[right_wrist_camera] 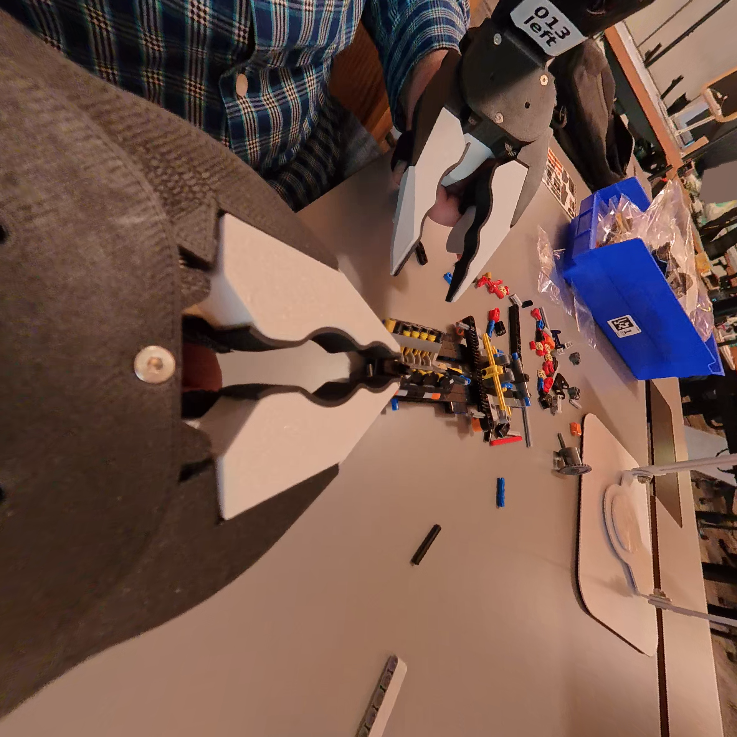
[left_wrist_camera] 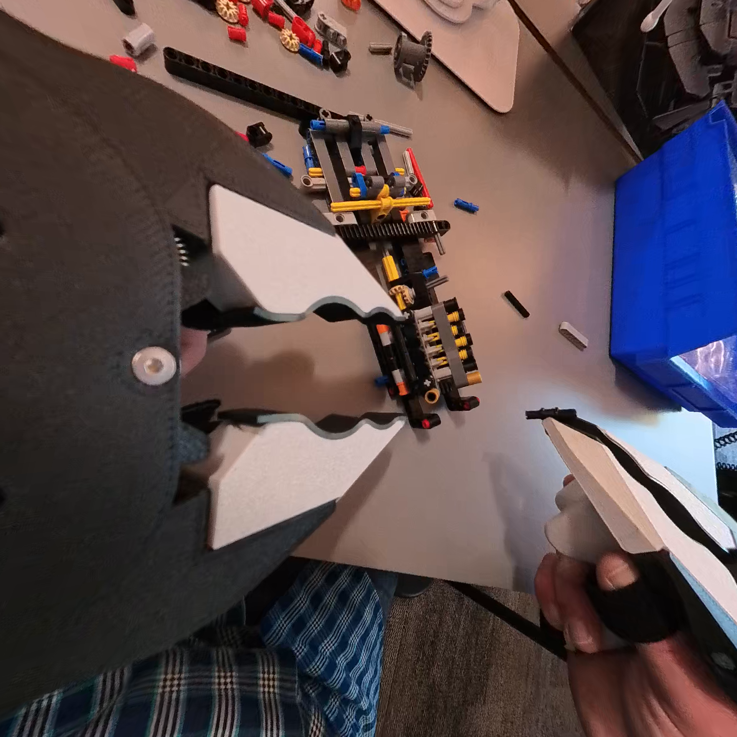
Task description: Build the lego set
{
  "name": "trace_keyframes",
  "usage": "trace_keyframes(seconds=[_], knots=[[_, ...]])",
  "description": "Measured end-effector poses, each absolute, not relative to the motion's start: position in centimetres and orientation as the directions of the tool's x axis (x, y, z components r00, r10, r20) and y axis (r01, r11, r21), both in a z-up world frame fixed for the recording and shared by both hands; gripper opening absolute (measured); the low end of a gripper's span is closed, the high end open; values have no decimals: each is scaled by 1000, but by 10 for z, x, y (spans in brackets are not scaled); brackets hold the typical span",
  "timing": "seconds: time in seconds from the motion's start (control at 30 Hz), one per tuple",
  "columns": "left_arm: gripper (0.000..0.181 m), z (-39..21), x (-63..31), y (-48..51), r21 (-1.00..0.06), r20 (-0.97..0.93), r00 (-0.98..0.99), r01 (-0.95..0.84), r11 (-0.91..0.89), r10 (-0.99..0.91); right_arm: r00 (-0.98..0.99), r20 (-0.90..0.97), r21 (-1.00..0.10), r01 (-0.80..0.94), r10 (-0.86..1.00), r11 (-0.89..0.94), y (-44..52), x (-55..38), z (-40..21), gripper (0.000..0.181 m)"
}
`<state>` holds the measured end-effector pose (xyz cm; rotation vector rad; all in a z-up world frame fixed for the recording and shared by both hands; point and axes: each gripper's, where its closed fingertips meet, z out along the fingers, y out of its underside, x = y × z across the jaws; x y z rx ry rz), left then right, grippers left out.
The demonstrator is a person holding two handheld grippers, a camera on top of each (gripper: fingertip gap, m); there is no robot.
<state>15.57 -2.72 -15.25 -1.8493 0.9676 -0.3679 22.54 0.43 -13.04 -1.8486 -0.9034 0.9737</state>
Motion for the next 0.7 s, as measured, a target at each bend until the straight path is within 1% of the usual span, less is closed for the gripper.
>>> trace_keyframes(seconds=[0.17,0.4,0.7], knots=[[42,-154,156,-27,-861,-164,638,-465,-207,-753,453,-303,-886,190,839,-423,10,230,-135,6],[43,-157,158,-28,-852,-184,631,-484,-198,-754,436,-414,-841,151,799,-519,13,233,-142,6],[44,-158,171,-27,-844,-211,620,-505,-179,-756,431,-459,-802,176,777,-571,15,229,-150,6]])
